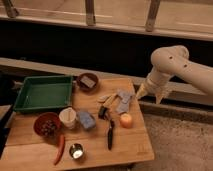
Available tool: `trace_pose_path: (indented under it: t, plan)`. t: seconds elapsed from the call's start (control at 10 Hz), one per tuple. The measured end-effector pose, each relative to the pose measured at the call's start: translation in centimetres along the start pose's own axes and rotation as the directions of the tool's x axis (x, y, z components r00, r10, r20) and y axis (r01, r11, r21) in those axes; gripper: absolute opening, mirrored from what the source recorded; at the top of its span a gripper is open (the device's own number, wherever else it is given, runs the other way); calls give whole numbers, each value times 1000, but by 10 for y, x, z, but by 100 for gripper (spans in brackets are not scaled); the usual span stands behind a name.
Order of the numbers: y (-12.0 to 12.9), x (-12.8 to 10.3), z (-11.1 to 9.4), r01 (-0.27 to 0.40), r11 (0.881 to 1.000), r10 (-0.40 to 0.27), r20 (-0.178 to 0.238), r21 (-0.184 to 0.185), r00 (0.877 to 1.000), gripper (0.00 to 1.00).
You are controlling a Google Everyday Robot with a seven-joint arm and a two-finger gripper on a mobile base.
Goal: Place banana in tray
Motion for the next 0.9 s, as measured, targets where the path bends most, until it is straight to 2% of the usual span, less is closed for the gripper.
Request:
trace_pose_path:
  t: [0.5, 0.8, 0.9]
  plan:
    - [0, 1, 0, 12, 1000, -12, 10, 7, 1000, 66]
    - [30, -2, -7, 101, 995, -101, 77, 9, 992, 66]
    - [53, -3, -8, 142, 990, -142, 96, 10, 985, 66]
